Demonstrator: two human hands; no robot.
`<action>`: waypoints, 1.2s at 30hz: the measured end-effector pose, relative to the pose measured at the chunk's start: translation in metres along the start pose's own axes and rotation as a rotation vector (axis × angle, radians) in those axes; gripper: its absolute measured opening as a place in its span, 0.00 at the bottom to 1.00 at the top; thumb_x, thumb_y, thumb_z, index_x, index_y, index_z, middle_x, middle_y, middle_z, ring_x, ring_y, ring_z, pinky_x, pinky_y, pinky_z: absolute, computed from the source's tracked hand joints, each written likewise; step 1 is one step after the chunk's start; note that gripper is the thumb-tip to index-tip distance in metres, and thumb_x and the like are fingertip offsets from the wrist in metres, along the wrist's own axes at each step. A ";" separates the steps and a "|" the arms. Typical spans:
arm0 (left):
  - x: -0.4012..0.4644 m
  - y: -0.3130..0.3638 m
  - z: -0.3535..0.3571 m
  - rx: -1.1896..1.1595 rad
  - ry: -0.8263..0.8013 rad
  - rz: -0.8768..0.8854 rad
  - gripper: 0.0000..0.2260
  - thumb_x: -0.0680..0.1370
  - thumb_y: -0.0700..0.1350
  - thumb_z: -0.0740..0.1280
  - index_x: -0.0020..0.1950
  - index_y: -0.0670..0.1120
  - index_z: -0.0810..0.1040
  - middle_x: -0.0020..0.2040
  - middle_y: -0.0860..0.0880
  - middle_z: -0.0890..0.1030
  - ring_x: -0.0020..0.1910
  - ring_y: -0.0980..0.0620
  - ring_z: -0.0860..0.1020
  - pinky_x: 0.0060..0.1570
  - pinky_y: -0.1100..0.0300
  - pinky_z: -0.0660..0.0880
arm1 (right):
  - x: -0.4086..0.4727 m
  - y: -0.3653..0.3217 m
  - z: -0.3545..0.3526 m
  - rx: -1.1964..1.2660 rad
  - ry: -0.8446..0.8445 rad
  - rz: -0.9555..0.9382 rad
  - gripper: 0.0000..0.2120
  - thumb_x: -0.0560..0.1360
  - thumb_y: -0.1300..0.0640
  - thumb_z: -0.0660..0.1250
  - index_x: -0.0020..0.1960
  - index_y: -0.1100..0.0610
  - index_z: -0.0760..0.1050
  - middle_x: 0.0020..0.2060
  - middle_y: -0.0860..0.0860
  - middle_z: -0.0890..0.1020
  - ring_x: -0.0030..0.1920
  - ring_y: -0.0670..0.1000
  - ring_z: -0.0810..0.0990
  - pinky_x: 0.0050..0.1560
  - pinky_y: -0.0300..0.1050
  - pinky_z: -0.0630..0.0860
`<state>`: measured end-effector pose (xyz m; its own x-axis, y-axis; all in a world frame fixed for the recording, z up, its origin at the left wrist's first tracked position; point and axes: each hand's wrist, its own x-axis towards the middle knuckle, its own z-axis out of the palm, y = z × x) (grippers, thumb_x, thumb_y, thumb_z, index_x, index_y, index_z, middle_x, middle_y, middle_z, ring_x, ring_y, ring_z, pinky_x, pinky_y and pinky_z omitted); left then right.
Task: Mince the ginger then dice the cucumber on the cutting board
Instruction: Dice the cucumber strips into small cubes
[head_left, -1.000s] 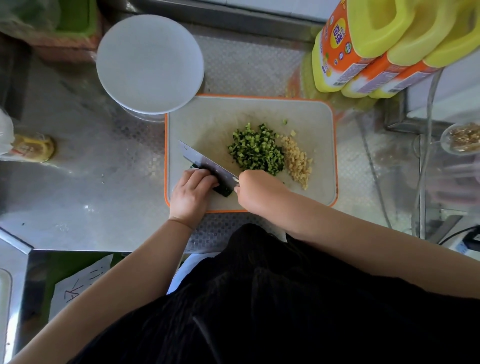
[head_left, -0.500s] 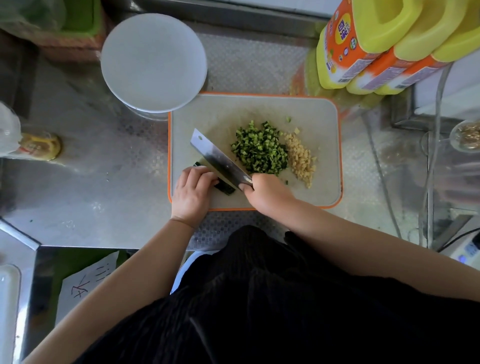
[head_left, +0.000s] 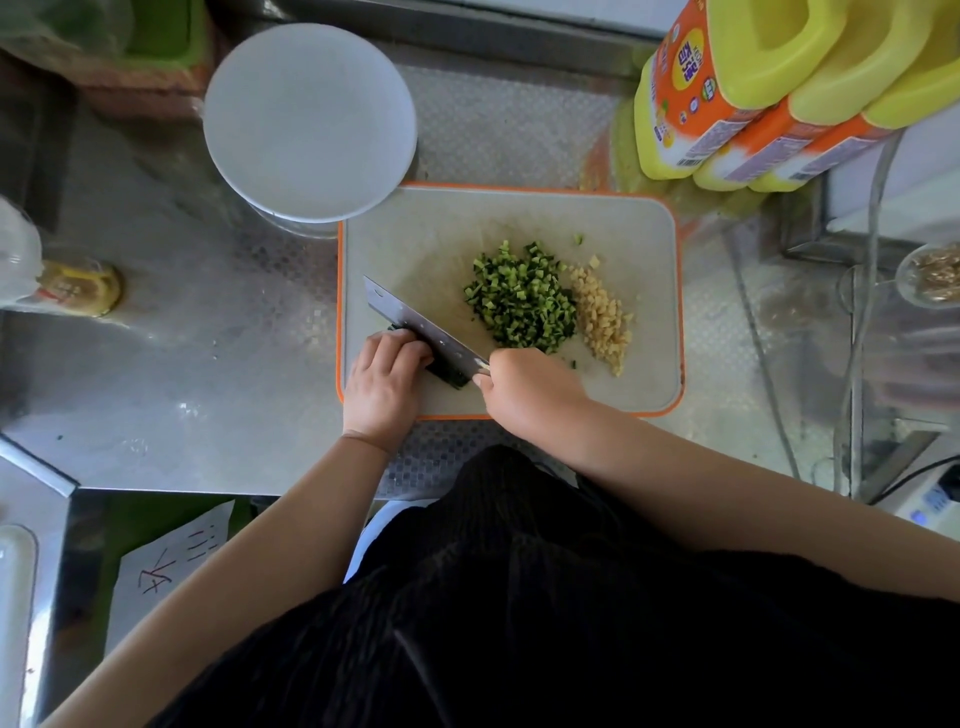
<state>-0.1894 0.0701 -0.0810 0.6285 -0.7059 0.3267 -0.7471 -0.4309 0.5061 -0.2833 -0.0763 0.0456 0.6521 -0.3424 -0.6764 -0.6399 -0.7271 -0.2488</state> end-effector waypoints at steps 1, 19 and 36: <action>0.000 0.000 0.000 -0.007 0.002 -0.002 0.09 0.70 0.30 0.69 0.47 0.39 0.81 0.49 0.41 0.79 0.51 0.44 0.72 0.52 0.53 0.71 | 0.000 -0.002 -0.001 0.000 -0.010 0.009 0.17 0.82 0.52 0.56 0.36 0.55 0.63 0.31 0.51 0.70 0.29 0.50 0.68 0.27 0.42 0.61; 0.001 0.000 -0.001 0.016 -0.020 0.005 0.05 0.74 0.35 0.66 0.47 0.40 0.81 0.48 0.41 0.79 0.51 0.44 0.72 0.49 0.53 0.72 | 0.016 0.001 0.018 0.102 -0.014 0.024 0.17 0.82 0.50 0.57 0.39 0.58 0.66 0.30 0.51 0.70 0.33 0.55 0.72 0.30 0.45 0.65; -0.003 0.000 0.001 -0.008 0.009 -0.047 0.08 0.72 0.31 0.65 0.48 0.40 0.78 0.50 0.42 0.78 0.51 0.44 0.71 0.52 0.55 0.70 | 0.002 -0.007 0.003 0.033 -0.003 0.035 0.19 0.82 0.51 0.56 0.34 0.54 0.61 0.31 0.51 0.70 0.29 0.50 0.68 0.27 0.42 0.60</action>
<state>-0.1909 0.0715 -0.0828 0.6652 -0.6796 0.3093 -0.7146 -0.4591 0.5279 -0.2793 -0.0700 0.0440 0.6278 -0.3658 -0.6871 -0.6753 -0.6949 -0.2471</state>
